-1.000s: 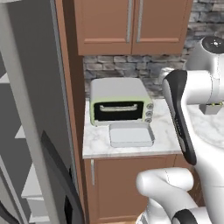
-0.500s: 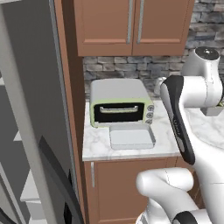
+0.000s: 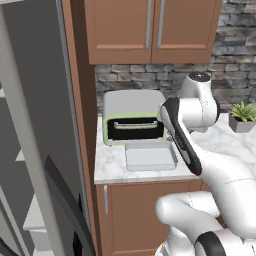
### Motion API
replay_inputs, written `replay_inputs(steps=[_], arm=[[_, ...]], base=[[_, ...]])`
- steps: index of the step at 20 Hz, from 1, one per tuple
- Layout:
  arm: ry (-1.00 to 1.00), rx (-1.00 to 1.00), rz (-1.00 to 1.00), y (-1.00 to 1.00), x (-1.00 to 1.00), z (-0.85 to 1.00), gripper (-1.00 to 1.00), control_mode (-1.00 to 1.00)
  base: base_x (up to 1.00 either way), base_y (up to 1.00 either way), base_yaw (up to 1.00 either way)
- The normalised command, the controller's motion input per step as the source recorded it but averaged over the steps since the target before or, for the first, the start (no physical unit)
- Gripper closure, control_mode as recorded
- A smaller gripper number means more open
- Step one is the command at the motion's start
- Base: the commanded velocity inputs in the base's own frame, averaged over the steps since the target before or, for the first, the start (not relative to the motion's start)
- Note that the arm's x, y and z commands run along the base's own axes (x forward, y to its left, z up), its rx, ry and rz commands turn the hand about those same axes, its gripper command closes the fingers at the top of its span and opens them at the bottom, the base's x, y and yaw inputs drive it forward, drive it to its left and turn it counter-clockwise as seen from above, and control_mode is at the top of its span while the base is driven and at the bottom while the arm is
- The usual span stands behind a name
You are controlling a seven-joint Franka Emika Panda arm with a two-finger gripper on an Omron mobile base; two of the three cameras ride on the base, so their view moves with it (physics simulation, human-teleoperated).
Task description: Take the avocado and lime out of the freezer and place them in the tupperware container on the counter. Then put the tupperware containing the vegetables back in the freezer.
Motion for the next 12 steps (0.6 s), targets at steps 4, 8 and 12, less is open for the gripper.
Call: replay_inputs(steps=[4, 8, 12], arm=[[0.16, 0.00, 0.00, 0.18, 0.72, -0.63, 1.00, -1.00], [0.16, 0.00, 0.00, 0.13, 0.70, -0.61, 1.00, -1.00], [0.14, 0.00, 0.00, 0.20, 0.63, -0.62, 1.00, -1.00]], base=[[0.00, 0.00, 0.00], [0.00, 0.00, 0.00], [0.00, 0.00, 0.00]])
